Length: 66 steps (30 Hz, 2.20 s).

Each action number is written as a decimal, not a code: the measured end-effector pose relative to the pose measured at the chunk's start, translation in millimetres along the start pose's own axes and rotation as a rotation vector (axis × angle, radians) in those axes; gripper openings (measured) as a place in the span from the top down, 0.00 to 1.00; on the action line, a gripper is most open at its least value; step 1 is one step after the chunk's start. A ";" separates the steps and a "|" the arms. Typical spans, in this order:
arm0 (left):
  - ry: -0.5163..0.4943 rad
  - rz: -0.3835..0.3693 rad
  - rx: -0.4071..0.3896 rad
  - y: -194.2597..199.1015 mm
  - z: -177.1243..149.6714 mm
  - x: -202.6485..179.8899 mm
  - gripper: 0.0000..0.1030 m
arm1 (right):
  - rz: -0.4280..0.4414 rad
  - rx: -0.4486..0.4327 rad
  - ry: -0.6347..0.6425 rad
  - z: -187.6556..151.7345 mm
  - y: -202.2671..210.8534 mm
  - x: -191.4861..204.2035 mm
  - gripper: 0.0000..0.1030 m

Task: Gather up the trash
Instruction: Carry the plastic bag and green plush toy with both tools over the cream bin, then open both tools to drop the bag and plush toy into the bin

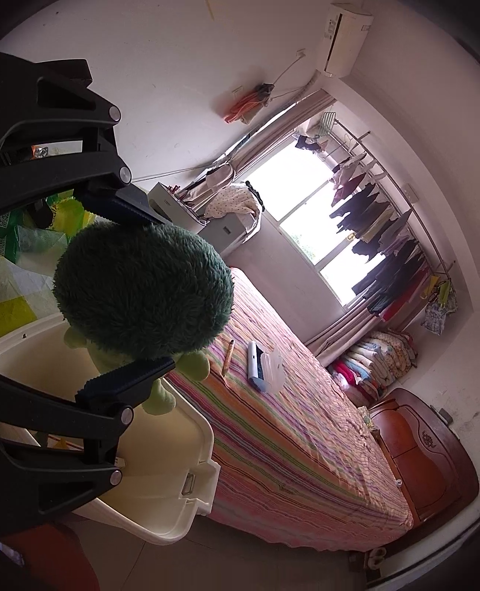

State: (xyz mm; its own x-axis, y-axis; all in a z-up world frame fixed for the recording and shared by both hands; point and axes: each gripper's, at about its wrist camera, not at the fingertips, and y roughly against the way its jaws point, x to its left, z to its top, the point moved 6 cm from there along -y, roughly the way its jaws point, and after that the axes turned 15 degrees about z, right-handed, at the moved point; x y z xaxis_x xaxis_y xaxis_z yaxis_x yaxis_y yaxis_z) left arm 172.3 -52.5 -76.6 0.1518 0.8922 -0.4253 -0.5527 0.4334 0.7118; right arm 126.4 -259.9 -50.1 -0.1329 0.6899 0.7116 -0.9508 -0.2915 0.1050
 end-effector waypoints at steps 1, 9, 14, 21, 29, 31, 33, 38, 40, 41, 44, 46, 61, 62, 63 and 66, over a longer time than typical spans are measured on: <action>-0.006 -0.002 0.002 -1.4 -1.5 -3.2 0.89 | -0.009 -0.007 -0.004 1.0 2.1 -2.1 0.36; -0.038 -0.012 0.018 -10.9 -2.0 -20.5 0.89 | -0.082 -0.083 -0.071 13.5 18.5 -28.3 0.34; -0.042 -0.002 0.025 -16.7 -1.9 -24.2 0.89 | -0.098 -0.073 -0.103 13.9 18.2 -37.2 0.33; -0.049 0.006 0.034 -22.3 -4.1 -29.4 0.89 | -0.106 -0.113 -0.129 16.8 27.2 -43.6 0.28; -0.055 -0.013 0.047 -31.9 -3.3 -41.1 0.88 | -0.091 -0.160 -0.138 19.0 37.6 -42.2 0.24; -0.067 -0.017 0.043 -36.6 -0.9 -46.2 0.88 | -0.084 -0.180 -0.131 21.7 40.7 -39.5 0.24; -0.086 -0.016 0.033 -40.8 1.6 -54.9 0.89 | -0.081 -0.191 -0.126 22.4 42.7 -38.2 0.24; -0.130 -0.029 0.029 -50.4 0.9 -74.2 0.88 | -0.073 -0.212 -0.127 24.5 45.8 -37.2 0.24; -0.129 -0.033 0.035 -55.9 0.5 -79.2 0.88 | -0.070 -0.219 -0.131 24.7 47.1 -37.9 0.24; -0.133 -0.034 0.040 -58.9 1.0 -82.2 0.88 | -0.069 -0.224 -0.132 24.6 48.5 -38.1 0.24; -0.139 -0.019 0.042 -65.5 2.6 -86.8 0.85 | -0.066 -0.232 -0.131 25.1 50.5 -38.2 0.24; -0.137 -0.014 0.039 -67.3 3.2 -88.6 0.78 | -0.063 -0.227 -0.129 25.1 49.8 -38.0 0.24; -0.141 0.095 -0.107 -37.0 16.1 -75.6 0.15 | -0.051 -0.214 -0.116 24.3 46.5 -34.6 0.24; -0.135 0.102 -0.111 -34.3 17.0 -72.1 0.15 | -0.051 -0.211 -0.116 24.1 45.4 -34.8 0.24; -0.130 0.108 -0.113 -31.8 18.2 -68.8 0.15 | -0.050 -0.207 -0.117 23.6 44.5 -34.6 0.24; -0.117 0.122 -0.119 -22.6 22.2 -57.8 0.14 | -0.049 -0.202 -0.113 22.9 43.3 -34.7 0.24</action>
State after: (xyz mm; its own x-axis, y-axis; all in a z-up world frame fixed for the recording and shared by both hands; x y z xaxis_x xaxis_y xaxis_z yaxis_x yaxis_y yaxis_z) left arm 194.3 -111.1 -55.7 0.1679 0.9488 -0.2675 -0.6650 0.3093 0.6798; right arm 96.2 -311.7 -54.2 -0.0642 0.6178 0.7837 -0.9935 -0.1132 0.0079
